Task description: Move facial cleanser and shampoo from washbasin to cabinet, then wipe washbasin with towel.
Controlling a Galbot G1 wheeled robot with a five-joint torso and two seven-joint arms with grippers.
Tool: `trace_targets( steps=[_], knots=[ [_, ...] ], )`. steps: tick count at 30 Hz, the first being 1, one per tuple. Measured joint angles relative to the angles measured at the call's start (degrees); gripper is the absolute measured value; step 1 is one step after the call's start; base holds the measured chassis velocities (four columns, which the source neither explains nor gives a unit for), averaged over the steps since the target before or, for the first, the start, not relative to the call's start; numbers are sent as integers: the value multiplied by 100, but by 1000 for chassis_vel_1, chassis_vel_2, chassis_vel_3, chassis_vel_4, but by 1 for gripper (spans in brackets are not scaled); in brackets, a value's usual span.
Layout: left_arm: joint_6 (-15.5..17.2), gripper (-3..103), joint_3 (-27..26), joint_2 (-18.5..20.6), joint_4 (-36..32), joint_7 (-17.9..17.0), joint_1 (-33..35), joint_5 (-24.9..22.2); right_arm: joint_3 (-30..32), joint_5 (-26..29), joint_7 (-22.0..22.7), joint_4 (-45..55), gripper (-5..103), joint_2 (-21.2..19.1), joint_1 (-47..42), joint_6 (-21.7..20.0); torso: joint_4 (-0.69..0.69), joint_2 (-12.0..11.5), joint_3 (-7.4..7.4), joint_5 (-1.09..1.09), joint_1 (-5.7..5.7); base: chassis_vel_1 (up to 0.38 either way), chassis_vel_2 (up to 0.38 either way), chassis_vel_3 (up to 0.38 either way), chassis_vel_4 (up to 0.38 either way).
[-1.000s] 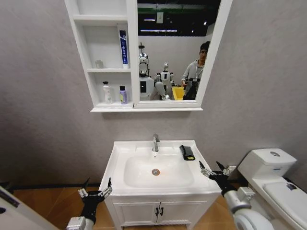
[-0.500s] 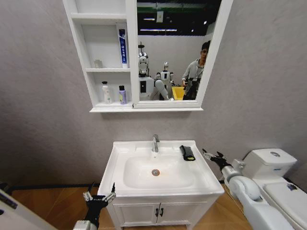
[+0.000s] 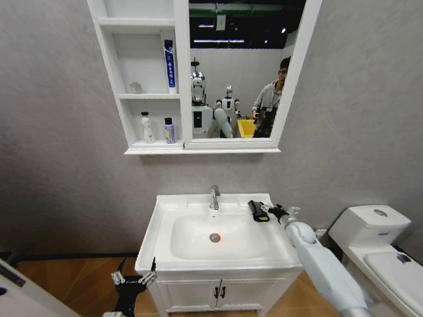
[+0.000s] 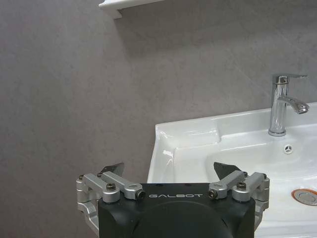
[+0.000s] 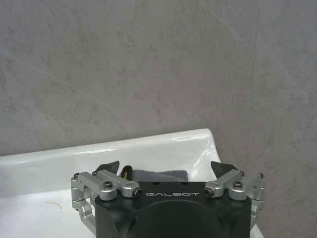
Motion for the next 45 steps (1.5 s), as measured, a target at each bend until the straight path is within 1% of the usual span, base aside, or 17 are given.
trace_targets(
  steps=[1,3,6,8,11,13,14,17,18,20,21,23,25,27,31,38,45],
  knots=[
    [-33,99,6,-39,15,24,0,35,-77,-65,-29,-241,102,56,138,24,0,0,0,0,0,0,0,0,0],
    [-86,99,2,-57,26,57,-7,41,-134,-82,-53,-373,100,83,201,31,0,-1,0,0,0,0,0,0,0],
    [-211,99,-41,-53,28,130,-38,5,-216,-82,-71,-464,93,111,222,27,-1,0,0,0,0,0,0,0,0],
    [-296,100,-121,33,-49,247,-61,-160,-230,-83,-74,-461,83,135,158,2,-1,0,-1,-1,-1,0,0,0,0],
    [-292,100,-197,153,-140,317,-59,-288,-240,-83,-93,-441,77,138,90,-23,-1,0,-1,0,-1,0,0,0,0],
    [-261,100,-296,306,-216,333,-50,-372,-241,-80,-102,-396,66,138,29,-39,-1,1,-1,-1,-1,0,0,0,0],
    [-261,100,-296,306,-216,333,-50,-372,-241,-80,-102,-396,66,138,29,-39,-1,1,-1,-1,-1,0,0,0,0],
    [-154,100,-439,662,-331,333,-26,-543,-213,-68,-94,-286,49,142,-72,-89,-2,1,-1,-1,-1,0,0,0,0],
    [-154,100,-439,662,-331,333,-26,-543,-213,-68,-94,-286,49,142,-72,-89,-2,1,-1,-1,-1,0,0,0,0],
    [-44,100,-484,817,-371,335,-23,-560,-202,-56,-86,-257,39,138,-85,-117,-2,1,-1,-1,-1,0,0,0,0],
    [-44,100,-484,817,-371,335,-23,-560,-202,-56,-86,-257,39,138,-85,-117,-2,1,-1,-1,-1,0,0,0,0],
    [42,100,-501,899,-388,336,-22,-561,-194,-38,-74,-219,28,131,-97,-161,-2,1,-1,-1,-1,0,0,0,0],
    [49,100,-502,903,-389,335,-22,-561,-193,-23,-72,-195,28,128,-109,-177,-1,1,-1,-1,-1,0,0,0,0],
    [56,100,-502,905,-390,335,-21,-561,-192,76,-49,-26,12,125,-180,-242,-1,0,-1,0,-1,0,0,0,0],
    [57,100,-502,903,-390,335,-20,-561,-192,247,63,517,3,133,-430,-376,-1,0,-1,1,-1,0,0,0,0],
    [58,100,-500,895,-390,333,-20,-559,-598,589,296,1692,1,124,-1143,-622,-1,1,-1,-2,-1,0,0,0,0],
    [58,100,-497,892,-390,332,-19,-557,-1196,535,507,1514,1,421,-1164,-695,0,1,-1,2,-1,0,0,0,0]
  ],
)
